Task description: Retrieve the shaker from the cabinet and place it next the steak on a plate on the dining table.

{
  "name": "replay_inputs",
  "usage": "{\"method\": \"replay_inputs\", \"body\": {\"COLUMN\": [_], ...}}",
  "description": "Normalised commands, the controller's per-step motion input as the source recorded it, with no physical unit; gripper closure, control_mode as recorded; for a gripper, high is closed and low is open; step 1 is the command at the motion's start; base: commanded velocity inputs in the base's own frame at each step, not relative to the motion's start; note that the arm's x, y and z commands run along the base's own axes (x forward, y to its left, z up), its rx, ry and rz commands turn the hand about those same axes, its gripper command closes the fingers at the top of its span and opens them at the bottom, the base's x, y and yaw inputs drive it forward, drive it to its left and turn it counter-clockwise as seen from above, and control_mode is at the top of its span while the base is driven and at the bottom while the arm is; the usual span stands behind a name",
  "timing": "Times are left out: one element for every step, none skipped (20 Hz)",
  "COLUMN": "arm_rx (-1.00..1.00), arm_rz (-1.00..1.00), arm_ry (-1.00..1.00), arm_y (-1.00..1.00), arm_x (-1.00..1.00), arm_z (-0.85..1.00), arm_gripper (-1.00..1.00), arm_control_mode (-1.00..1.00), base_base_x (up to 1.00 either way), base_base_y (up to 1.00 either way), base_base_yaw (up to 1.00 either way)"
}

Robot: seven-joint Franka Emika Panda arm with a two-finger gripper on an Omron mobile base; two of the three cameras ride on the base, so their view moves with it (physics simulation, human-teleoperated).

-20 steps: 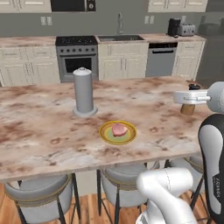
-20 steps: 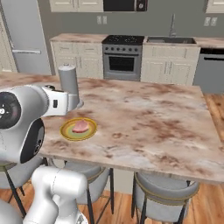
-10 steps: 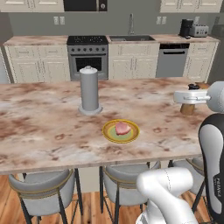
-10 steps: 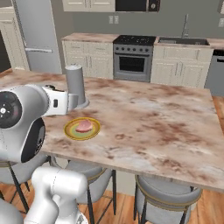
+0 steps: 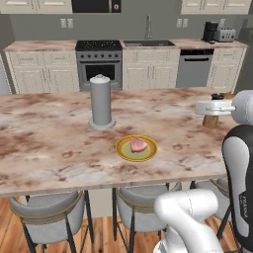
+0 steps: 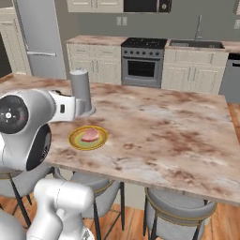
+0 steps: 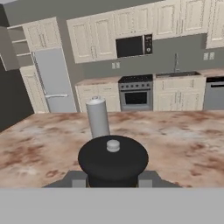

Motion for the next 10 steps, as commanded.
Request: {"method": "replay_inputs", "body": {"arm_rx": [0.00,0.00,0.00,0.00,0.00,0.00,0.00,0.00,0.00,0.00], "arm_rz": [0.02,0.01,0.02,0.02,0.07,0.09,0.14,0.17,0.20,0.21], "arm_ry": [0.00,0.00,0.00,0.00,0.00,0.00,0.00,0.00,0.00,0.00], "arm_y": [-0.06,-0.09,-0.09,-0.11,-0.11,-0.11,-0.16,-0.19,-0.24,-0.29], "arm_x": [0.45,0.35,0.30,0.34,0.27,0.34,0.21,0.12,0.19,0.19], "arm_z": [0.00,0.00,0.00,0.00,0.00,0.00,0.00,-0.05,-0.14,0.00], "arm_gripper": [1.00,1.00,1.00,1.00,1.00,1.00,1.00,1.00,1.00,1.00], "arm_control_mode": [-1.00,-1.00,-1.00,-1.00,-1.00,-1.00,-1.00,-1.00,-1.00,-1.00], "base_base_x": [0.00,0.00,0.00,0.00,0.00,0.00,0.00,0.00,0.00,0.00], "base_base_y": [0.00,0.00,0.00,0.00,0.00,0.00,0.00,0.00,0.00,0.00], "base_base_yaw": [0.00,0.00,0.00,0.00,0.00,0.00,0.00,0.00,0.00,0.00]}}
